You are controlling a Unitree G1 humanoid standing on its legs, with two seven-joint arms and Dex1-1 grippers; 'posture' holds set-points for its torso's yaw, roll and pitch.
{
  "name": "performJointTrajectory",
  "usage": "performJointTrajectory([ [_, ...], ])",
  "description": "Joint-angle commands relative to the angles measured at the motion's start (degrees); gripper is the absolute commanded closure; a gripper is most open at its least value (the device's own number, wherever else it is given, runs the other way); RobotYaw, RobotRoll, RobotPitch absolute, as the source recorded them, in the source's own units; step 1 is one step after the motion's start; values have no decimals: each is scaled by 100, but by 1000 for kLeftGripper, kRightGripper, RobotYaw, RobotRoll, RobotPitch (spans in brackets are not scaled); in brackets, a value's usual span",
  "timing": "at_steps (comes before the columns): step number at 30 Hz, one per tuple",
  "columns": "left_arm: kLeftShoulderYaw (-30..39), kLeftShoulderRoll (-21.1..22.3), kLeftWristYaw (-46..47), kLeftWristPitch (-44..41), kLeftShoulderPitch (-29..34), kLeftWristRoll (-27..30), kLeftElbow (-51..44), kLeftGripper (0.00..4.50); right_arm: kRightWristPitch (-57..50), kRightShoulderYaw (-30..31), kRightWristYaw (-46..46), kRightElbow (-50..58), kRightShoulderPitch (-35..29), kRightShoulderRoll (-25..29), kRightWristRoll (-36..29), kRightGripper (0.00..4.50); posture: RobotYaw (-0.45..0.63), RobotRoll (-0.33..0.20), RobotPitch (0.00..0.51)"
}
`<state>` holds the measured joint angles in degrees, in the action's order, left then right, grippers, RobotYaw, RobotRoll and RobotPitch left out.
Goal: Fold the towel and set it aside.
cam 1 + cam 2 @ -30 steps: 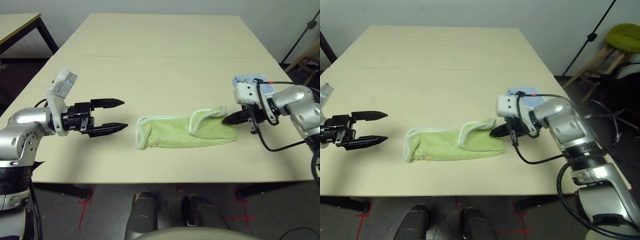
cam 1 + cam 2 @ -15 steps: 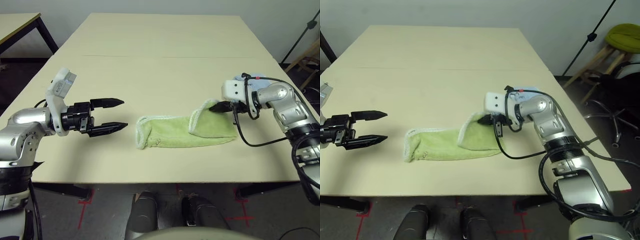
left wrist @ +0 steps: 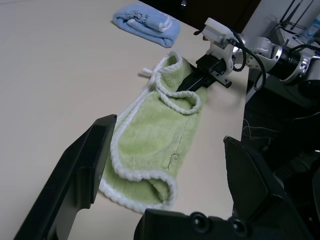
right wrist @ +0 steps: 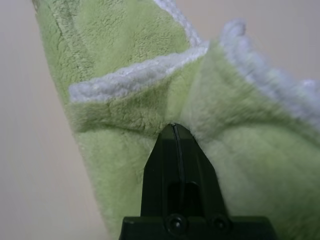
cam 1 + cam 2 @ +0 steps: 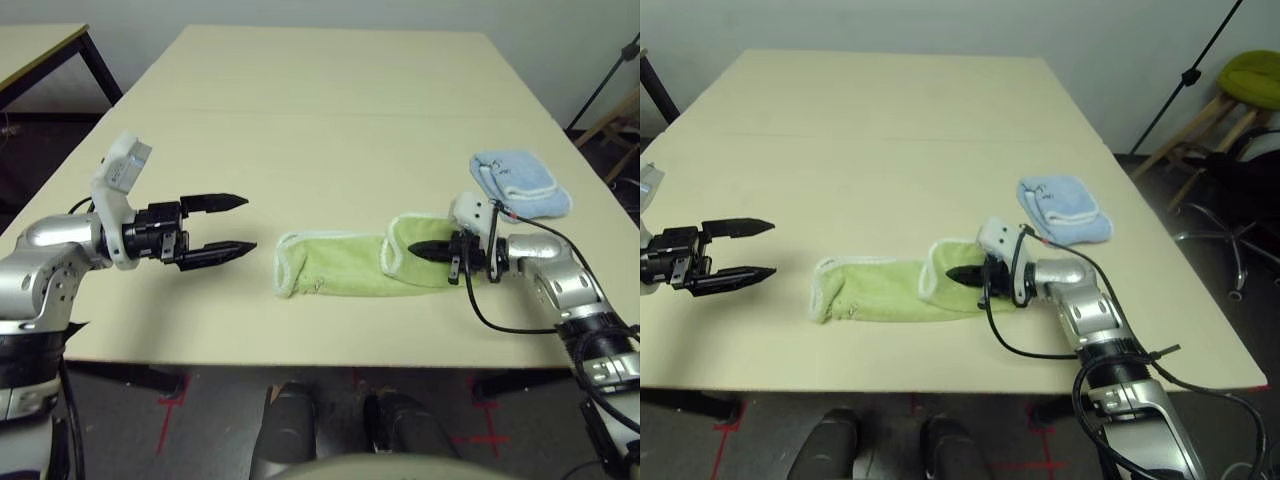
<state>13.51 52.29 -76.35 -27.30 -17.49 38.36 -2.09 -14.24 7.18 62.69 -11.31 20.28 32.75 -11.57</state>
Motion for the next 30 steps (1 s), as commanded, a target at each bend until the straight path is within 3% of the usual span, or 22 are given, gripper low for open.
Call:
performJointTrajectory([
  [1, 37, 16, -18, -24, -61, 29, 45, 0, -216, -63, -75, 23, -82, -110, -166, 4484, 167, 0, 136],
  [10, 7, 13, -28, -33, -167, 9, 108, 0, -346, -295, 23, -125, 689, -194, -453, 4484, 167, 0, 139],
  [17, 77, 26, 24, -116, -129, 69, 78, 0, -1276, -788, 305, -114, 1468, 291, -1075, 4484, 166, 0, 140],
  [24, 70, 11, 44, -130, -136, 107, 83, 0, -1652, -751, 767, -71, 1314, 777, -1190, 4484, 168, 0, 145],
  [30, 64, 20, 41, -150, -133, 111, 92, 0, -906, -406, 626, -919, 1171, 520, -599, 4484, 164, 0, 146],
])
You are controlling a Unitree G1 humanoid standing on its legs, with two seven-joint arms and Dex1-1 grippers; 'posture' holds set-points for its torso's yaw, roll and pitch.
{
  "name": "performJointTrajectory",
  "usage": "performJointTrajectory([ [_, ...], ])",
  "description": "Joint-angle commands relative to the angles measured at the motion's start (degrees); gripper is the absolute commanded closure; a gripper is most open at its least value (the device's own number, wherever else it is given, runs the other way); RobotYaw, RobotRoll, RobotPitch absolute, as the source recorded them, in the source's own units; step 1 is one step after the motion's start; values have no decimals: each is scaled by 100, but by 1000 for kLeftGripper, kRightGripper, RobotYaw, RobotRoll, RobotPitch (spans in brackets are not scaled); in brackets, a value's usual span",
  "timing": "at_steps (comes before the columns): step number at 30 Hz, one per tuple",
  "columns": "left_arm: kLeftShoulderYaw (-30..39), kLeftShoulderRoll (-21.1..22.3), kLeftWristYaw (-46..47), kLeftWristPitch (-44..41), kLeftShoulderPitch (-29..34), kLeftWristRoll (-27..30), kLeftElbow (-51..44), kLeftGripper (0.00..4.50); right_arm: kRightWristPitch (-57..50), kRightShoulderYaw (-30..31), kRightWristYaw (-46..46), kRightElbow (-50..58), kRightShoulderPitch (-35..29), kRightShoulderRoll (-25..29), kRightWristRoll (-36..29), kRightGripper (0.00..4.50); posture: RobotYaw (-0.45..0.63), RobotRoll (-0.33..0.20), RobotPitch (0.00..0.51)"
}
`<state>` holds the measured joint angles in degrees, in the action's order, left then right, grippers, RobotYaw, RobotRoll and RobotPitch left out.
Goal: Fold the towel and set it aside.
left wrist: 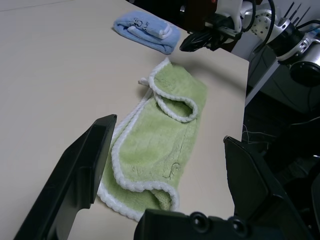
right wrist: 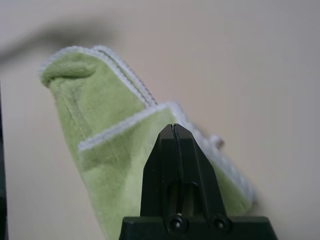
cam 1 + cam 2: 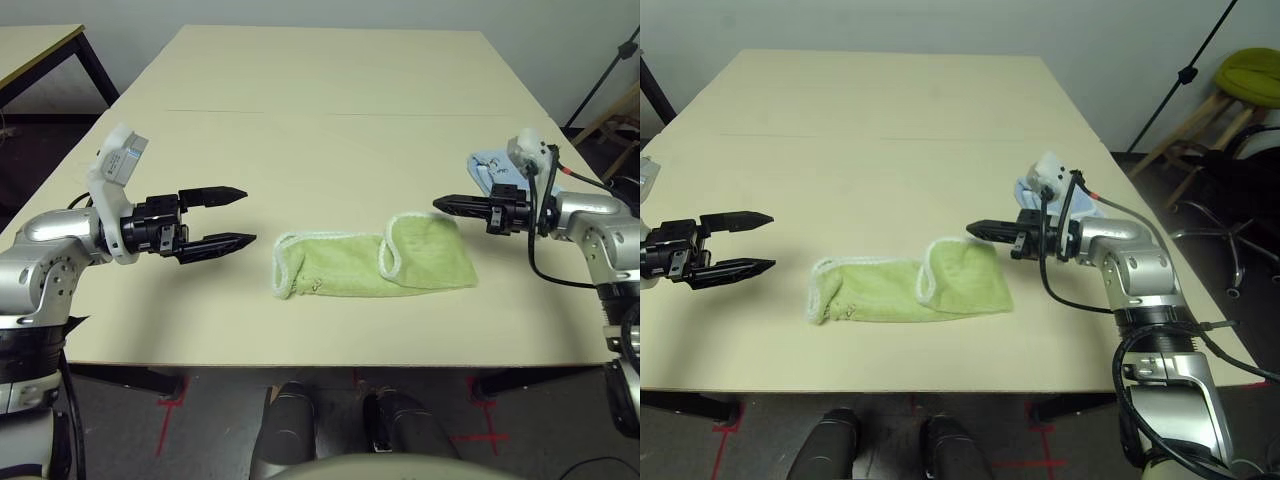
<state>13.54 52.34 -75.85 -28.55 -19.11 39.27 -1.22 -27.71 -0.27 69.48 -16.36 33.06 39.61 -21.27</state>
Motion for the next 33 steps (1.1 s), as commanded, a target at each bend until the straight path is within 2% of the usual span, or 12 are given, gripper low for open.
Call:
performJointTrajectory([
  [1, 56, 16, -3, -39, 16, 25, -2, 0, 615, 421, -63, -580, -106, -234, 488, 4484, 164, 0, 146],
  [6, 58, 42, -19, -83, 8, 52, -35, 0, 1550, 764, -158, -1580, 39, -545, 1070, 4484, 165, 0, 145],
  [9, 87, 64, -16, -165, 47, 115, -121, 0, 1746, 827, -158, -1975, 180, -727, 1212, 4484, 165, 0, 145],
  [13, 83, 124, 22, -243, 125, 109, -184, 0, 1651, 842, -9, -2026, 372, -680, 1278, 4484, 180, 0, 142],
  [17, 154, 85, 195, -423, 144, 203, -202, 0, 1200, 586, 353, -1539, 651, -435, 941, 3551, 177, 0, 141],
  [19, 178, 75, 417, -516, 187, 142, -240, 0, 1028, 490, 530, -1266, 810, -241, 794, 2865, 176, 0, 142],
  [21, 120, 129, 885, -966, 194, 67, -259, 0, 989, 455, 568, -1154, 932, -87, 798, 2115, 167, 0, 142],
  [26, 408, -111, 2086, -2067, 322, 440, -751, 0, 1262, 451, 865, -828, 1141, 295, 828, 273, 165, 0, 143],
  [27, 527, -204, 2267, -2160, 362, 541, -851, 0, 1356, 435, 883, -821, 1169, 301, 833, 22, 165, 0, 142],
  [29, 787, -404, 2995, -2719, 403, 707, -1088, 0, 1719, 407, 1157, -924, 1267, 289, 759, 22, 165, 0, 142],
  [33, 1410, -980, 3993, -4018, 673, 1935, -1740, 0, 1951, 441, 1308, -1222, 1507, 224, 806, 22, 195, 0, 143],
])
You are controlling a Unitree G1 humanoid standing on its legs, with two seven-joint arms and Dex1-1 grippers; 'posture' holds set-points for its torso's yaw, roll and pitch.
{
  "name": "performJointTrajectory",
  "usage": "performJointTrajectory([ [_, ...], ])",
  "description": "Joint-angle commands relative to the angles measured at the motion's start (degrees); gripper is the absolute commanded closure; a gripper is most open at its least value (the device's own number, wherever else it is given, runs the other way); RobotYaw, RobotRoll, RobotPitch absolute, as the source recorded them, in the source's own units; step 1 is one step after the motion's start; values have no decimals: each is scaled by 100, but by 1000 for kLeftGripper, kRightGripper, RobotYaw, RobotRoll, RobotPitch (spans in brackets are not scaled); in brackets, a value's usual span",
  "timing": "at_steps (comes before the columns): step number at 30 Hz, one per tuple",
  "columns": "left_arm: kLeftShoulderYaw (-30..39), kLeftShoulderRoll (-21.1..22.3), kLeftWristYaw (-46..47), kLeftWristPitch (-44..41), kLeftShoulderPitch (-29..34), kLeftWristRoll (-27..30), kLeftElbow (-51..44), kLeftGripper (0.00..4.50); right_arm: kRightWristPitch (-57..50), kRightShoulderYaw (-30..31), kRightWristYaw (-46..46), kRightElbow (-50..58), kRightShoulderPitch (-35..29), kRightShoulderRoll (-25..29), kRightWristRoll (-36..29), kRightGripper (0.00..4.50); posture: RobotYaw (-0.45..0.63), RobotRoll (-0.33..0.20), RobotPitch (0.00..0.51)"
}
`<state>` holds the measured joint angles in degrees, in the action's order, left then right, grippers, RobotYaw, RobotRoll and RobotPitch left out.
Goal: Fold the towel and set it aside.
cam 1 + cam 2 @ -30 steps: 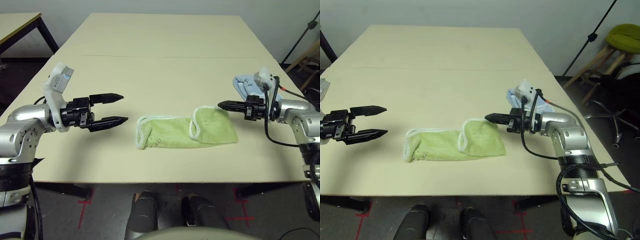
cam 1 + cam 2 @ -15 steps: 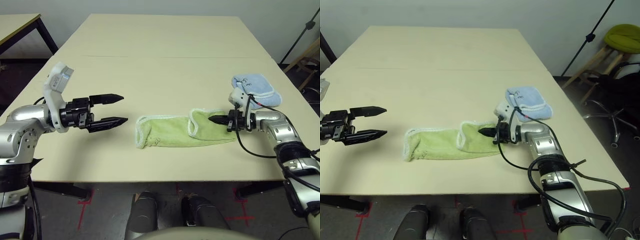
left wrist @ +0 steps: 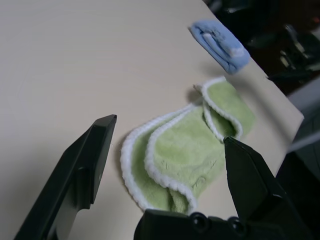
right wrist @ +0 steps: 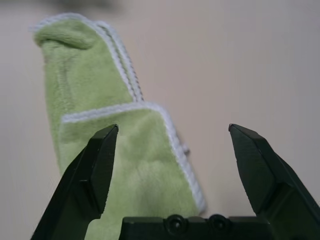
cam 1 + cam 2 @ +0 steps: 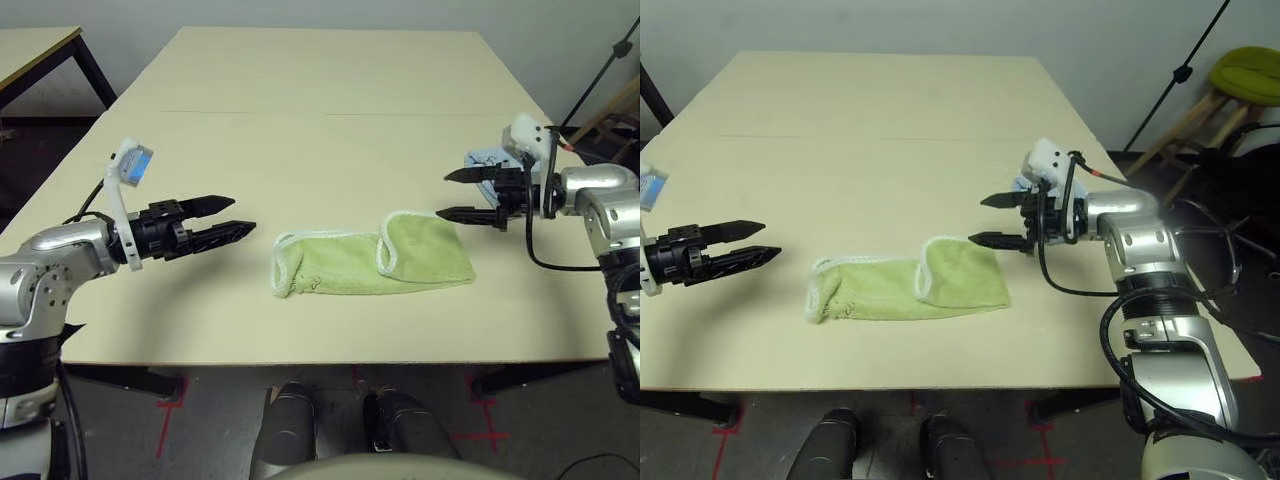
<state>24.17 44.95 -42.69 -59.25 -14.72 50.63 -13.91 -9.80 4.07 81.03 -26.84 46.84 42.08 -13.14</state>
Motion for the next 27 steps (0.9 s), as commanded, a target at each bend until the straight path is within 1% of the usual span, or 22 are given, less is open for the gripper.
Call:
performJointTrajectory([
  [1, 452, -345, 941, -1255, 338, 1094, -635, 0, 198, 32, 243, -238, 190, -34, -6, 22, 195, 0, 143],
  [2, 566, -445, 1225, -1586, 445, 1486, -731, 0, 223, 50, 338, -281, 249, -53, -24, 22, 212, 0, 143],
  [4, 699, -519, 1764, -2050, 658, 1887, -1001, 0, 360, 91, 527, -381, 376, -82, -8, 22, 223, 0, 144],
  [5, 754, -530, 2063, -2247, 719, 2179, -1021, 0, 388, 134, 649, -456, 442, -76, 27, 22, 232, 0, 142],
  [7, 829, -546, 2709, -2252, 866, 2967, -1008, 0, 573, 190, 774, -670, 578, -80, 132, 22, 242, 0, 141],
  [8, 673, -346, 3168, -1996, 1100, 3794, -999, 0, 667, 221, 802, -812, 665, -93, 192, 22, 254, 0, 141],
  [9, 505, -146, 3553, -1711, 1320, 4488, -1092, 0, 767, 242, 823, -929, 736, -110, 235, 22, 260, 0, 141],
  [11, 85, 339, 4230, -1105, 1728, 5667, -1324, 0, 816, 266, 874, -1121, 870, -153, 275, 22, 268, 0, 140],
  [12, -78, 495, 4431, -819, 1864, 5987, -1427, 0, 817, 266, 897, -1179, 917, -181, 278, 22, 274, 0, 139],
  [14, -474, 533, 4687, -234, 2029, 6233, -1633, 0, 842, 274, 928, -1297, 1006, -254, 300, 22, 280, 0, 138],
  [18, -1196, 518, 5379, 447, 2023, 6237, -1726, 0, 883, 251, 966, -1381, 1090, -365, 312, 22, 280, 0, 139],
  [20, -1510, 386, 5796, 731, 1886, 6237, -1637, 0, 866, 228, 1022, -1324, 1099, -377, 277, 22, 271, 0, 141],
  [24, -2008, 166, 6309, 987, 1537, 6237, -1459, 0, 793, 261, 1139, -1100, 1037, -224, 156, 22, 247, 0, 144],
  [27, -2376, 4, 6592, 1015, 1277, 6237, -1296, 0, 667, 484, 1147, -724, 864, 88, -185, 22, 231, 0, 146],
])
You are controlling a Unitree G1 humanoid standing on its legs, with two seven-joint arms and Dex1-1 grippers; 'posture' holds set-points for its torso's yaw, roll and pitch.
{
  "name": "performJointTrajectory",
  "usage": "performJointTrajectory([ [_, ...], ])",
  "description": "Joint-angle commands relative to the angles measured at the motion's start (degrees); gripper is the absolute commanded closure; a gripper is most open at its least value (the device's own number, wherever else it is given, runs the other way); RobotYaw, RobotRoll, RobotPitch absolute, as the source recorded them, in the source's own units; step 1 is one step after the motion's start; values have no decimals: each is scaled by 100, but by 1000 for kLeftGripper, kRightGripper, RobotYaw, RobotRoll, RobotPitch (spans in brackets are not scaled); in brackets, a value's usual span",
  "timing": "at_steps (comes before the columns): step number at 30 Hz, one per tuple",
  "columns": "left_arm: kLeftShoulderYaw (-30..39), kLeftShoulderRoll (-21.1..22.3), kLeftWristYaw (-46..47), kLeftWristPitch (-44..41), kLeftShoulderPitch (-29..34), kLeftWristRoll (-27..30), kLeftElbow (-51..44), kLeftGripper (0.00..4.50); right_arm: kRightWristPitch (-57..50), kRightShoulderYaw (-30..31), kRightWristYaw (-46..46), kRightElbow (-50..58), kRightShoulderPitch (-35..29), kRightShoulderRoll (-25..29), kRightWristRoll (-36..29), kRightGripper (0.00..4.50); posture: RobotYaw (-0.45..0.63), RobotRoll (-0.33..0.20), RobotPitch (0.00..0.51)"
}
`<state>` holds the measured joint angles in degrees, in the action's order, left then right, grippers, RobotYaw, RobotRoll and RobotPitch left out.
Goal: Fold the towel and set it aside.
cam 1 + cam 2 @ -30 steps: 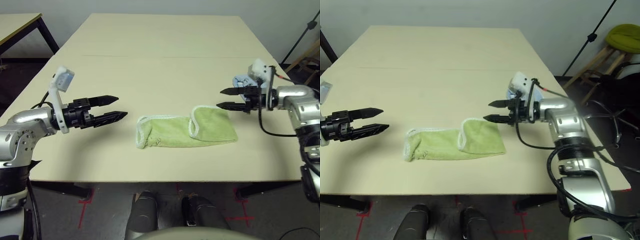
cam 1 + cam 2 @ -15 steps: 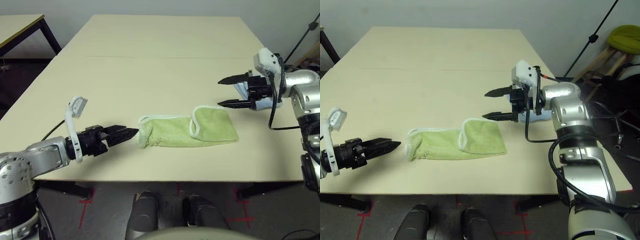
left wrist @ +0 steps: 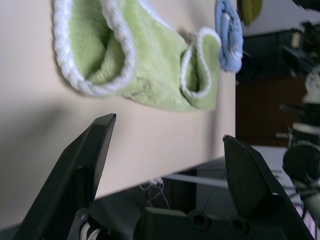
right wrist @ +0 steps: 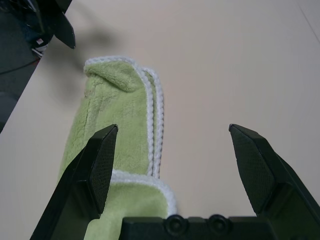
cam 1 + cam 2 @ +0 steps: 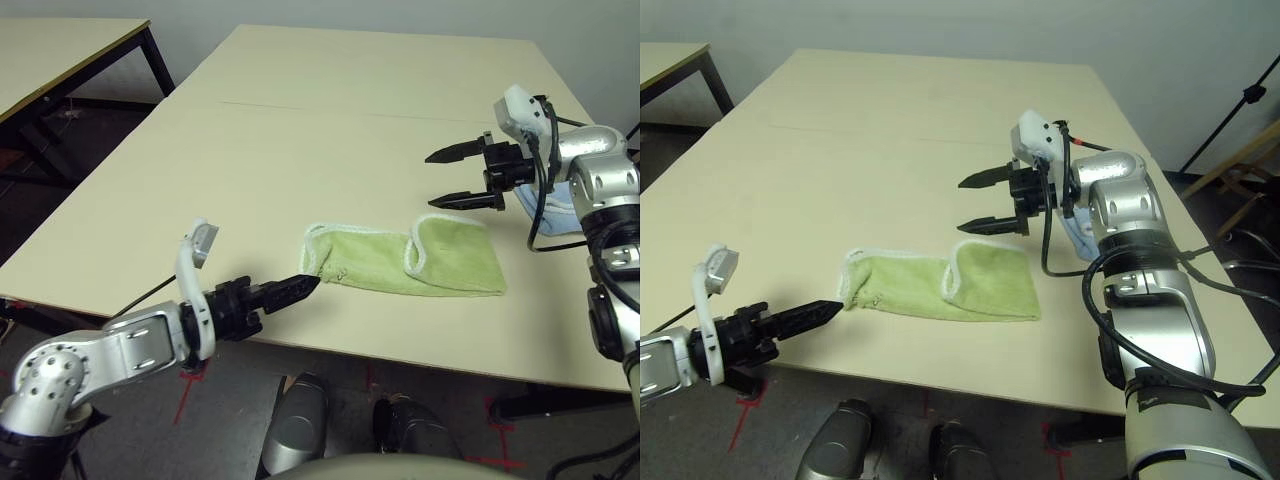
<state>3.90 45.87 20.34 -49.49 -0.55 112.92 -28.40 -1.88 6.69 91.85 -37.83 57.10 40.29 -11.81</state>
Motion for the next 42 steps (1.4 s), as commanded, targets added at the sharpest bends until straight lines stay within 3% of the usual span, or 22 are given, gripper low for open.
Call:
performJointTrajectory([
  [1, -465, -123, 337, 10, -221, 8, 193, 0, -196, 317, 65, 517, -233, 400, -449, 22, 229, 0, 146],
  [10, -929, -276, 363, -222, -534, 8, 573, 0, -658, 686, 65, 1300, -799, 1289, -1004, 22, 194, 0, 154],
  [17, -1015, -673, 1451, 273, -678, -248, 1153, 0, -890, 577, 65, 1587, -928, 1349, -1088, 22, 168, 0, 157],
  [24, -883, -966, 1641, 383, -683, -496, 1311, 0, -1005, 495, 65, 1673, -964, 1326, -1088, 22, 167, 0, 158],
  [28, -790, -1117, 1716, 447, -622, -654, 1315, 896, -1063, 449, 65, 1716, -996, 1323, -1081, 0, 162, 0, 161],
  [39, -431, -1417, 1909, 521, -595, -1116, 1231, 4480, -1112, 383, 65, 1684, -1069, 1294, -1037, 0, 164, 0, 163],
  [42, -291, -1372, 1915, 526, -436, -1191, 1042, 4480, -1123, 410, 65, 1694, -1139, 1341, -1092, 0, 167, 0, 163],
])
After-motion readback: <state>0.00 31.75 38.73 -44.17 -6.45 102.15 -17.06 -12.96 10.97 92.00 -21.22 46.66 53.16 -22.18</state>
